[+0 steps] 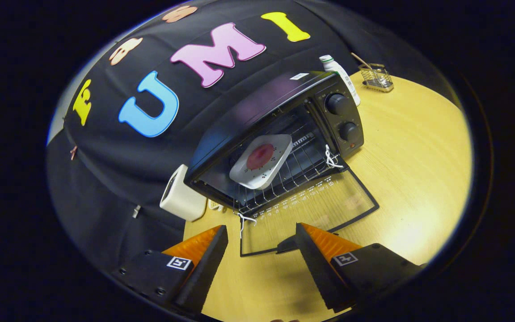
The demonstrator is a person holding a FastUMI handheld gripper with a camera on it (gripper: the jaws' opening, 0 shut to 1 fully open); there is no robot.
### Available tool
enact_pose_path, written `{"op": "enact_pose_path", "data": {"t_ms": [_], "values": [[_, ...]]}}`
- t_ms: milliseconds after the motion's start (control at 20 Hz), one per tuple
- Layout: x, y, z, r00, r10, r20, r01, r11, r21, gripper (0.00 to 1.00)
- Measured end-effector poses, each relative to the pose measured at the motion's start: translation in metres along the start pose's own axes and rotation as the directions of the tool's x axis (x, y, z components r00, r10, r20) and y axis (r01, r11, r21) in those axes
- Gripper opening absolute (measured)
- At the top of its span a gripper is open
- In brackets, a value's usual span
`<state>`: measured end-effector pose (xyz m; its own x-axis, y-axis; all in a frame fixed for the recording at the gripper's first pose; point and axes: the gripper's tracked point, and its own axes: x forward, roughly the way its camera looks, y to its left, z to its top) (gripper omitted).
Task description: Open the toaster oven, put the food inside, and close the toaster oven door.
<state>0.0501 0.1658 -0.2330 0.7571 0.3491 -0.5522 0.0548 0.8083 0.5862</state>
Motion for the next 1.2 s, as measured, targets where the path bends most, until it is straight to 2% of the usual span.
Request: {"op": "enact_pose_path", "data": {"t_ms": [100,250,350,500,650,1050,1200], "values": [[-0.010,0.000,-0.001,1.000,-0.009,0.002,0.010,0.995,-0.097,0.98],[-0.017,0.000,-0.009,1.000,-0.030,0.007,0.031,0.964,-0.263,0.98],[-0.019,-0.005,-0.023,0.998,-0.058,-0.022,0.044,0.920,-0.390,0.98],[-0.017,-0.021,-0.033,0.992,-0.127,-0.025,0.090,0.817,-0.570,0.99],[-0.020,-0.041,-0.045,0.985,-0.174,-0.015,0.125,0.760,-0.638,0.99],[-0.001,-0.090,-0.081,0.939,-0.323,-0.117,0.182,0.757,-0.628,1.00],[0.007,-0.098,-0.088,0.929,-0.341,-0.146,0.183,0.764,-0.619,1.00]]}}
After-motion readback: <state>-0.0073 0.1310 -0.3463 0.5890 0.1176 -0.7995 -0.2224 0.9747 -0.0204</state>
